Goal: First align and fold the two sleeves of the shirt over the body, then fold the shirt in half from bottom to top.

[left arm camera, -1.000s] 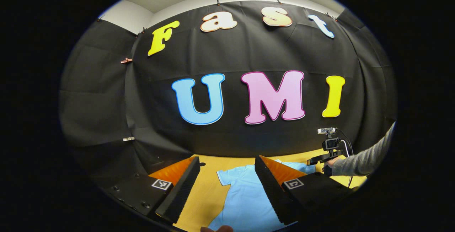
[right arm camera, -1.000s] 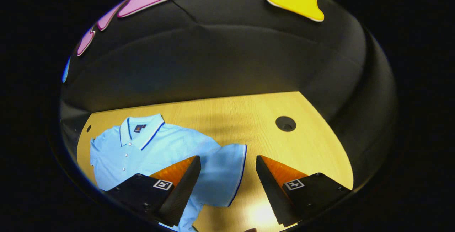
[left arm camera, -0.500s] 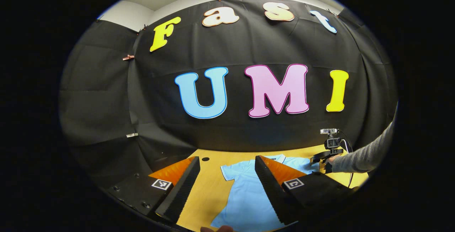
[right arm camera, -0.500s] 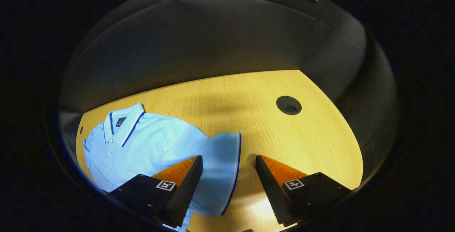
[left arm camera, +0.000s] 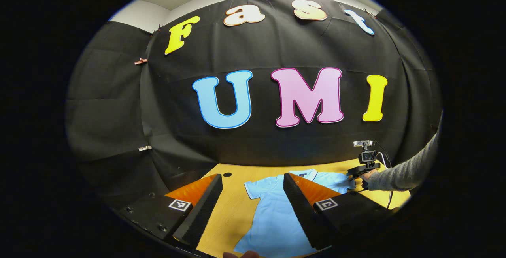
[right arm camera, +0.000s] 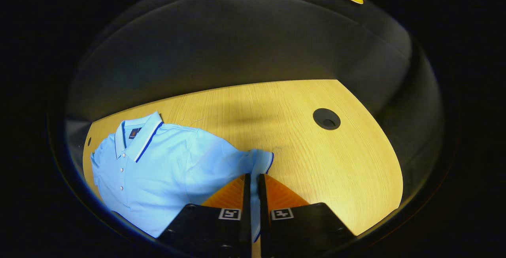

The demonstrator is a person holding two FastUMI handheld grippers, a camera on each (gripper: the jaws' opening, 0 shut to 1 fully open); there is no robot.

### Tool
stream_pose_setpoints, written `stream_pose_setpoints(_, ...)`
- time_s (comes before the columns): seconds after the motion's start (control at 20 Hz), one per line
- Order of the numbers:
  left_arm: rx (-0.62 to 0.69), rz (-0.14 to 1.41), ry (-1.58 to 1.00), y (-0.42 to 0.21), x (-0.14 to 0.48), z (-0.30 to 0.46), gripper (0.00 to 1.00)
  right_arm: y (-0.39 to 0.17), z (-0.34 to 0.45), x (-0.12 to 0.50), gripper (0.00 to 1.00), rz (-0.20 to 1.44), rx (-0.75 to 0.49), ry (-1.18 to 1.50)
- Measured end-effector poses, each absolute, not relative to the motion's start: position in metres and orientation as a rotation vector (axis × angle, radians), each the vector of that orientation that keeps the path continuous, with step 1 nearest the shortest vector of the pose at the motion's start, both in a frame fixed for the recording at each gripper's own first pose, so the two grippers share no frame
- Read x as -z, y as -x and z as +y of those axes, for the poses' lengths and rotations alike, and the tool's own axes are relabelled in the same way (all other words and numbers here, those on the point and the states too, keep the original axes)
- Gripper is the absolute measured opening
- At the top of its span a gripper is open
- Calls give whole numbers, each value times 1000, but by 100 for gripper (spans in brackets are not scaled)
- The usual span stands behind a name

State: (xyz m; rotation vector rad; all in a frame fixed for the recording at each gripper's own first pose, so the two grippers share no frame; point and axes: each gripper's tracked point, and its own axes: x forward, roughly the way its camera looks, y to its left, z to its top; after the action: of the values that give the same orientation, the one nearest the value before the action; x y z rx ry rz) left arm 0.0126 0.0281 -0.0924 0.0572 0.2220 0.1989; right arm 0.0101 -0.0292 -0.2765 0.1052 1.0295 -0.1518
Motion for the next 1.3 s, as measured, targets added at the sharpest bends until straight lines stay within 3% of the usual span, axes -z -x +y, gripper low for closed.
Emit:
stream_pose_setpoints(0.1, -201, 225, -58, -10, 93, 32, 99, -9, -28, 277, 5, 1028, 134, -86)
stream_pose_setpoints(0.4, -202, 226, -41, -6, 96, 48, 98, -32, -15, 258, 5, 925, 96, -81)
stream_pose_setpoints(0.75, -220, 216, -4, 5, 95, 84, 98, -42, 51, 238, 5, 857, -81, -101)
stream_pose_setpoints(1.3, -352, 240, 12, 59, 103, 158, 98, -15, 120, 245, 5, 918, -297, 4)
